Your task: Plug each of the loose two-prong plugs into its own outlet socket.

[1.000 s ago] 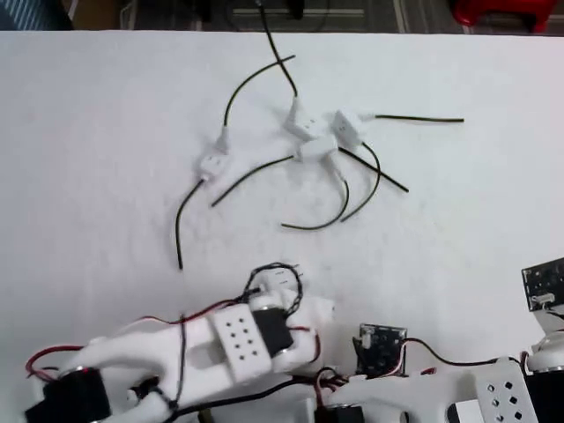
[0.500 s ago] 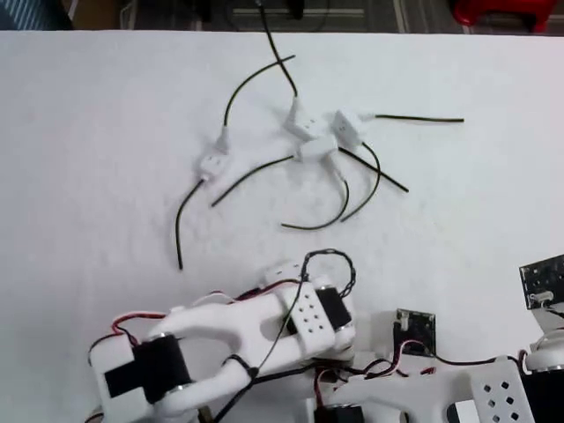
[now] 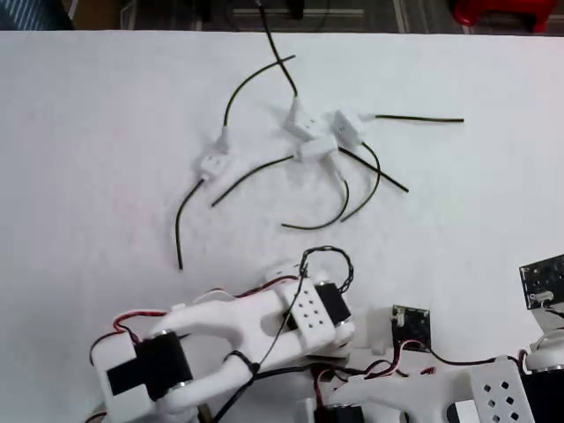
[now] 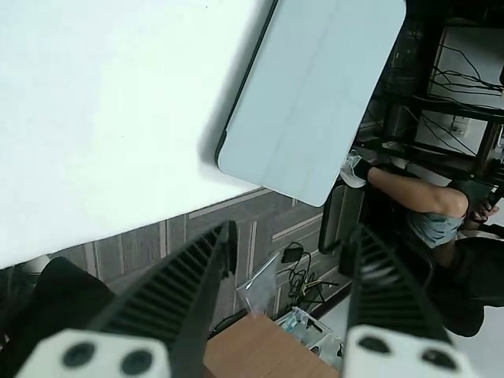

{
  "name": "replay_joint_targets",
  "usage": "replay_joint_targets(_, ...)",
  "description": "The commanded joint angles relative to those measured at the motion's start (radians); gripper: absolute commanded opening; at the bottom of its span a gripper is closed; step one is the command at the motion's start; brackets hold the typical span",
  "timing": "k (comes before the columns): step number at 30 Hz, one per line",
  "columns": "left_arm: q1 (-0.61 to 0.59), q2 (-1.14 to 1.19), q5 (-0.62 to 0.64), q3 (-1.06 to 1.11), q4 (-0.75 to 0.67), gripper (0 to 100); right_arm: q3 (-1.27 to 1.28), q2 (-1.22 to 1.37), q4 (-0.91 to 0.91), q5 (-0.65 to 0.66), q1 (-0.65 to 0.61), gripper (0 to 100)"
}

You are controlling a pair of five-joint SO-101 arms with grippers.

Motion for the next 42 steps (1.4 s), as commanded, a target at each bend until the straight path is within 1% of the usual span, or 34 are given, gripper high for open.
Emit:
replay_joint_targets(1,-0.001,-0.002,0.0,-0.034,0.003,29,-0.044,-0.01,0.001,-0.011,-0.002,21.6)
replay_joint_targets(5,-0.001,0.051,0.005,-0.083,0.017,29,-0.046,-0.01,0.001,-0.009,-0.001,21.6)
replay_joint_targets(11,0.001,0.234,0.006,-0.281,0.183,29,-0.048,-0.01,-0.001,-0.008,0.001,21.6)
replay_joint_targets(16,-0.001,0.314,0.008,-0.371,0.252,29,-0.054,-0.01,-0.001,-0.009,0.001,21.6)
replay_joint_targets(19,-0.004,0.321,0.008,-0.379,0.252,22,-0.075,-0.01,-0.001,-0.009,0.001,21.6)
replay_joint_targets(24,-0.001,0.321,0.008,-0.377,0.252,2,-0.086,-0.01,-0.001,-0.011,0.001,21.6)
replay_joint_targets(25,-0.001,0.321,0.008,-0.376,0.252,2,-0.086,-0.01,-0.001,-0.011,0.001,21.6)
replay_joint_targets(27,0.001,0.321,0.008,-0.373,0.252,4,-0.094,-0.01,-0.001,-0.011,0.002,21.5)
replay_joint_targets(30,0.001,0.32,0.008,-0.373,0.252,2,-0.109,-0.01,-0.001,-0.011,0.01,21.5)
replay_joint_targets(33,0.002,0.318,0.008,-0.373,0.252,2,-0.137,-0.01,-0.001,-0.012,0.01,21.5)
replay_joint_targets(36,0.015,0.309,0.008,-0.37,0.252,2,-0.157,-0.01,-0.001,-0.06,0.01,21.5)
replay_joint_targets(39,0.044,0.248,0.006,-0.313,0.238,2,-0.169,-0.01,-0.001,-0.074,0.01,21.5)
replay_joint_targets(42,0.056,0.142,0.008,-0.218,0.17,2,-0.169,-0.01,-0.001,-0.075,0.01,21.5)
